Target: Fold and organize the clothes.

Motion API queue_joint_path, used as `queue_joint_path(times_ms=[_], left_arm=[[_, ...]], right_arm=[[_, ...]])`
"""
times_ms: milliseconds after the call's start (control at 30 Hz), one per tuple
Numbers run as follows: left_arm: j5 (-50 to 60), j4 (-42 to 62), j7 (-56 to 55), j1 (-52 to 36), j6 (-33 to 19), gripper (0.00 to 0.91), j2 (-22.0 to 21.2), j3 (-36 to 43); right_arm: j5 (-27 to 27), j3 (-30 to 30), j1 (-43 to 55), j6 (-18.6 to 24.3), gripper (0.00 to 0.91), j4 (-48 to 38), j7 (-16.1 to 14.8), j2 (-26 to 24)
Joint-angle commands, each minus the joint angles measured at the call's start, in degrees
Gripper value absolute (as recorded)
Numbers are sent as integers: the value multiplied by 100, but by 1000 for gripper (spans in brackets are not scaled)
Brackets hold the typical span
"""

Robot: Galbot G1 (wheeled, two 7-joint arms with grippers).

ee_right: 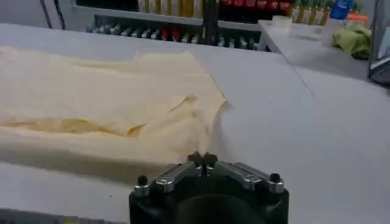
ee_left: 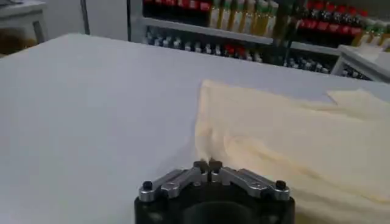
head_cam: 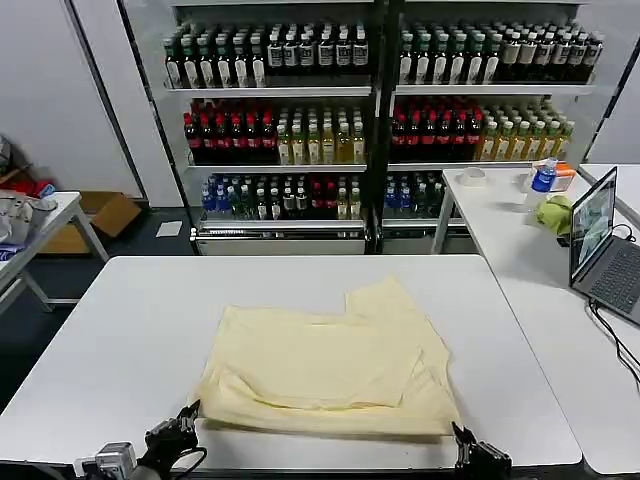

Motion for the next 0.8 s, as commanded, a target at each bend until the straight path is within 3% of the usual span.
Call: queue_joint_path(times_ms=[33, 467, 800], left_arm=[[28, -267, -86, 288, 41, 907, 26, -132], [-293, -229, -117, -259, 42, 907, 456, -569], [-482, 513, -179, -1437, -17, 907, 1009, -195]], right_arm=[[-232, 146, -267, 70, 907, 266, -8, 13], [512, 647, 715, -81, 907, 440, 155, -220], [843, 112, 2138, -193, 907, -509, 273, -364]])
